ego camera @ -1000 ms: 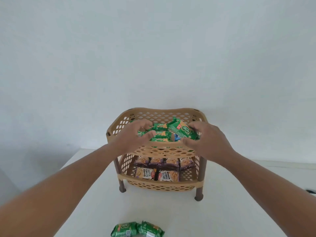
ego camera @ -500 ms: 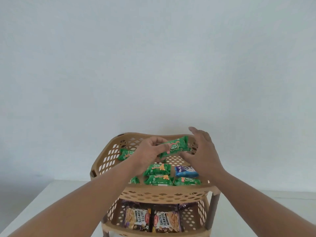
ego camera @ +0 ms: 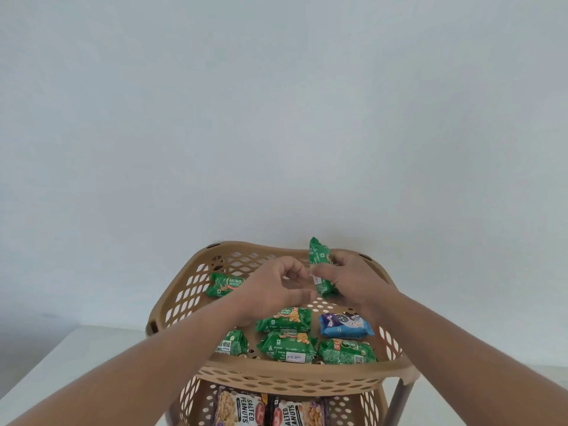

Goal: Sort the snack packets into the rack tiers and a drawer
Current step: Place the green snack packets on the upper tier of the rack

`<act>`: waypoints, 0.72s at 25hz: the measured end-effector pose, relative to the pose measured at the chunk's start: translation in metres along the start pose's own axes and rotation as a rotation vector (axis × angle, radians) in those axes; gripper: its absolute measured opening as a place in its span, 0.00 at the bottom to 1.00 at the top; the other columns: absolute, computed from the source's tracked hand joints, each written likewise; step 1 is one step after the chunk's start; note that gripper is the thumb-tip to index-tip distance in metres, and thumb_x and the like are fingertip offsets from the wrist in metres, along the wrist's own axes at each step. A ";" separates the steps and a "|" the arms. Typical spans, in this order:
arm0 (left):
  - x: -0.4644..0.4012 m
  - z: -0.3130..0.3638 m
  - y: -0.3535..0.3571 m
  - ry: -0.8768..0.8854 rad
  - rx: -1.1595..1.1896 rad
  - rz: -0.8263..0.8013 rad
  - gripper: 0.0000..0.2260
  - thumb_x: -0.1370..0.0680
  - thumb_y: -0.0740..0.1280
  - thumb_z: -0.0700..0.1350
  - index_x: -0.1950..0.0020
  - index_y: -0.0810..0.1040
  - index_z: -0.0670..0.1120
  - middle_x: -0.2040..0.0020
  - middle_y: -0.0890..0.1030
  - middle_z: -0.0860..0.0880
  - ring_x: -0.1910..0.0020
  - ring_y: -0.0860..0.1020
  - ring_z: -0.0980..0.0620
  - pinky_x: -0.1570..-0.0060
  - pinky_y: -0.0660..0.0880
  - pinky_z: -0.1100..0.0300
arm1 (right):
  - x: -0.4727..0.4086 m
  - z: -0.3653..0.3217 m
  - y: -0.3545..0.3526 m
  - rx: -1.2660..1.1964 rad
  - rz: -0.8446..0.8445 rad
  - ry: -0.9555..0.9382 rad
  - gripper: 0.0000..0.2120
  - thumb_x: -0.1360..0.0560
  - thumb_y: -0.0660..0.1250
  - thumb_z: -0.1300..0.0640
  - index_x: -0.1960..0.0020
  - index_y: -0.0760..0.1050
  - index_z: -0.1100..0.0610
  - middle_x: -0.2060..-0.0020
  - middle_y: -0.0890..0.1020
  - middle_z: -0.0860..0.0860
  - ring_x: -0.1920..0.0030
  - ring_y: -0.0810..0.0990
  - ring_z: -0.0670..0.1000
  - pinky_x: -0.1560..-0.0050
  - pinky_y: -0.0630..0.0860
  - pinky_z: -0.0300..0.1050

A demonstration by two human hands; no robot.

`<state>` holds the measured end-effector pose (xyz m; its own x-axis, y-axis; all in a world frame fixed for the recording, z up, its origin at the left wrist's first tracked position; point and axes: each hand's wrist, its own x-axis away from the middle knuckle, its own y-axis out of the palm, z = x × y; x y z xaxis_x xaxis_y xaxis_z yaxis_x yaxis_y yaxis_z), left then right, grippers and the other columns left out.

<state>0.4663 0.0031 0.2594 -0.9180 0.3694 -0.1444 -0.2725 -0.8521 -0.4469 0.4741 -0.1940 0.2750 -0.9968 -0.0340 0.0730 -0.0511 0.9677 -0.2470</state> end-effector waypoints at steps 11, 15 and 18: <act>-0.007 -0.065 -0.050 -0.167 -1.024 -0.170 0.25 0.17 0.55 0.59 0.20 0.58 0.57 0.17 0.56 0.48 0.19 0.52 0.44 0.23 0.50 0.37 | -0.070 0.054 -0.035 1.254 -0.054 -0.168 0.25 0.28 0.71 0.45 0.32 0.72 0.43 0.36 0.80 0.46 0.41 0.78 0.53 0.48 0.74 0.50; -0.011 -0.067 -0.048 -0.184 -1.004 -0.206 0.23 0.16 0.54 0.56 0.20 0.59 0.58 0.17 0.55 0.48 0.19 0.52 0.43 0.23 0.49 0.35 | -0.077 0.060 -0.036 1.329 -0.088 -0.157 0.21 0.28 0.72 0.45 0.37 0.73 0.41 0.39 0.81 0.43 0.40 0.78 0.52 0.44 0.64 0.55; -0.013 -0.068 -0.050 -0.175 -0.983 -0.206 0.23 0.16 0.55 0.54 0.20 0.60 0.57 0.17 0.55 0.48 0.19 0.53 0.44 0.23 0.52 0.36 | -0.077 0.062 -0.034 1.319 -0.112 -0.154 0.25 0.29 0.74 0.41 0.34 0.73 0.41 0.37 0.80 0.42 0.37 0.77 0.52 0.37 0.63 0.60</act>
<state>0.5112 0.0660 0.2233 -0.9306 0.3482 0.1132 -0.1452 -0.0671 -0.9871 0.5488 -0.2400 0.2180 -0.9757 -0.2088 0.0663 -0.0670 -0.0040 -0.9977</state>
